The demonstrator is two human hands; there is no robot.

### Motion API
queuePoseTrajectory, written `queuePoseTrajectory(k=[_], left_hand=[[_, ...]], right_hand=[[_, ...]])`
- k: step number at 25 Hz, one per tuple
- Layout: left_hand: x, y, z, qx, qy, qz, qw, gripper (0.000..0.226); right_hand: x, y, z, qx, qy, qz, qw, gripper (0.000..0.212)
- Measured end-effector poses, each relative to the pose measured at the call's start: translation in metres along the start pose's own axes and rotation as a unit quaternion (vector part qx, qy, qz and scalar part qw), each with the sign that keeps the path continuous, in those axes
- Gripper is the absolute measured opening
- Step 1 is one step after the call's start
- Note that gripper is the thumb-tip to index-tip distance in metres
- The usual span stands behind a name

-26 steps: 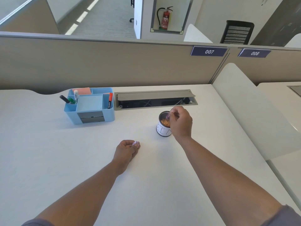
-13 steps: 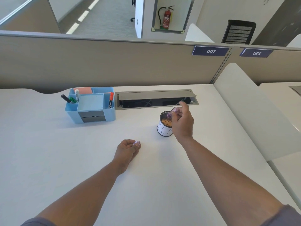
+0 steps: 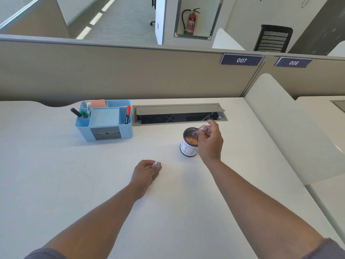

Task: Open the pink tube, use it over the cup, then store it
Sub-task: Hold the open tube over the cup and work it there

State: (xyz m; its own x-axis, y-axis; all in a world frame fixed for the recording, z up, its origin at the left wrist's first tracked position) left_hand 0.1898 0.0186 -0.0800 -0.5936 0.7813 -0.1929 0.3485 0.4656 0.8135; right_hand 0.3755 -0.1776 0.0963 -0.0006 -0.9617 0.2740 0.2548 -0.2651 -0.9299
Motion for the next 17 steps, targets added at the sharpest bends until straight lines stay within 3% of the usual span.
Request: queuePoseTrajectory(k=[3, 9, 13, 17], left_hand=[[0.0, -0.001, 0.0, -0.002, -0.001, 0.0, 1.0, 0.031], [0.001, 0.0, -0.003, -0.01, 0.003, 0.003, 1.0, 0.027], [0.003, 0.0, -0.007, -0.013, 0.002, 0.007, 1.0, 0.023], [0.015, 0.0, -0.015, -0.014, 0.005, 0.011, 1.0, 0.022]], right_hand=[[0.008, 0.012, -0.002, -0.074, 0.046, 0.043, 0.995, 0.04], [0.015, 0.032, -0.013, -0.182, 0.1, 0.151, 0.966, 0.029], [0.007, 0.024, -0.027, -0.168, 0.063, 0.167, 0.969, 0.024], [-0.023, 0.019, -0.051, -0.153, -0.029, 0.163, 0.974, 0.023]])
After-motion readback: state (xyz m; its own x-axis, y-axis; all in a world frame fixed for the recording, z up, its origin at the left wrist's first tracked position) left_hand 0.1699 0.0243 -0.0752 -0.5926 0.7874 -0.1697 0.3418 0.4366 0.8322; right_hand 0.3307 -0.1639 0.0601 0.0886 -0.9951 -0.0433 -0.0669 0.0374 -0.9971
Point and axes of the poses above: each hand's wrist, its own z-axis towards the middle knuckle, its own x-axis out of the back of the hand, y = z × x, the point moved 9 cm from there along z, towards the middle knuckle, and after that the axes turned 11 degrees about z, right-handed, at the moved point
